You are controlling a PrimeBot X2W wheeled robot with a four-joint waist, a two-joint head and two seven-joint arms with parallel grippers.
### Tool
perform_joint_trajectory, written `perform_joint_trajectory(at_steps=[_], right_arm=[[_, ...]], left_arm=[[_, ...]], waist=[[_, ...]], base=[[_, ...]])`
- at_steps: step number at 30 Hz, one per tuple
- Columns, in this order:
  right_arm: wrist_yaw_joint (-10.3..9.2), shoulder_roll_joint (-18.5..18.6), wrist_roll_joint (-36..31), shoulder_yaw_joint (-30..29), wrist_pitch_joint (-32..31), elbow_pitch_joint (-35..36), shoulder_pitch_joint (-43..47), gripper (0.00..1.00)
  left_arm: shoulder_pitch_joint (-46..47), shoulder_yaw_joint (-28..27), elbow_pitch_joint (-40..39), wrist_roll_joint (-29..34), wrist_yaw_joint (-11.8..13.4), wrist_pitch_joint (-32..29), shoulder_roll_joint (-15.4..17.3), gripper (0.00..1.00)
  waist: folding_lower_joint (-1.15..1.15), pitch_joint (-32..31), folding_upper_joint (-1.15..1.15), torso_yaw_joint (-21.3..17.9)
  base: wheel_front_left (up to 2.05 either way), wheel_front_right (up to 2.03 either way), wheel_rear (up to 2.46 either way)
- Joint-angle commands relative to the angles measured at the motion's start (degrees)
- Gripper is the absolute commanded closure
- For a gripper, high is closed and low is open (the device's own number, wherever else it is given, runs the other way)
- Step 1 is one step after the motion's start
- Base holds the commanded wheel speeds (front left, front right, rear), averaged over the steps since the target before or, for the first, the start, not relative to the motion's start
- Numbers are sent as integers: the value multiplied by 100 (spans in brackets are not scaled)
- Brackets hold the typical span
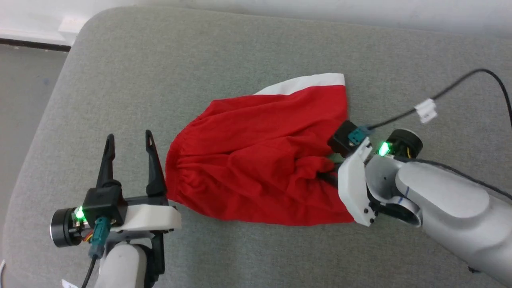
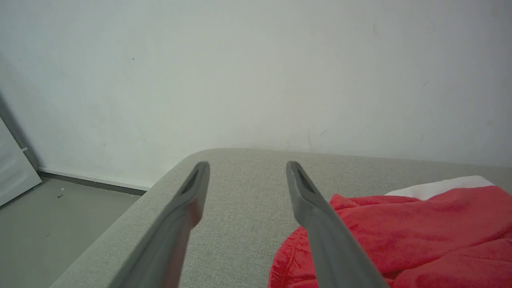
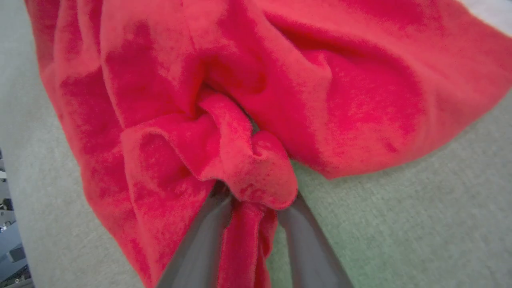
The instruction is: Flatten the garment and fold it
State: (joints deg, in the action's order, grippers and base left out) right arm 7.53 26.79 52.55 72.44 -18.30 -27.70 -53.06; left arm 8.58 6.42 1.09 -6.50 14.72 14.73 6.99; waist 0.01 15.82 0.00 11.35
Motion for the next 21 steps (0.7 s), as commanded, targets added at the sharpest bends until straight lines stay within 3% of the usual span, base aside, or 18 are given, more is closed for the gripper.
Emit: perform_joint_trajectory(at_steps=[1,5,11,17,21], right_arm=[[-4,123,303,-12,441,161,193,100],[-4,640,853,-391,1331,556,236,100],[-4,1575,1372,-930,2076,947,521,100],[-4,2106,2050,-1324,1882,544,935,100],[-4,2185,2022,-1314,1694,-54,1066,100]], left_arm=[[-18,-102,10,92,-48,27,-65,0],[-114,-213,-29,201,-150,27,-131,0],[-175,-303,-78,322,-259,27,-198,0],[-88,-274,-80,387,-362,27,-263,0],[-8,-237,-42,403,-424,27,-292,0]], waist=[[-1,-142,0,-209],[-1,-262,0,-435],[-1,-275,0,-689],[-1,-172,0,-699],[-1,-121,0,-619]], base=[[0,0,0],[0,0,0],[0,0,0],[0,0,0],[0,0,0]])
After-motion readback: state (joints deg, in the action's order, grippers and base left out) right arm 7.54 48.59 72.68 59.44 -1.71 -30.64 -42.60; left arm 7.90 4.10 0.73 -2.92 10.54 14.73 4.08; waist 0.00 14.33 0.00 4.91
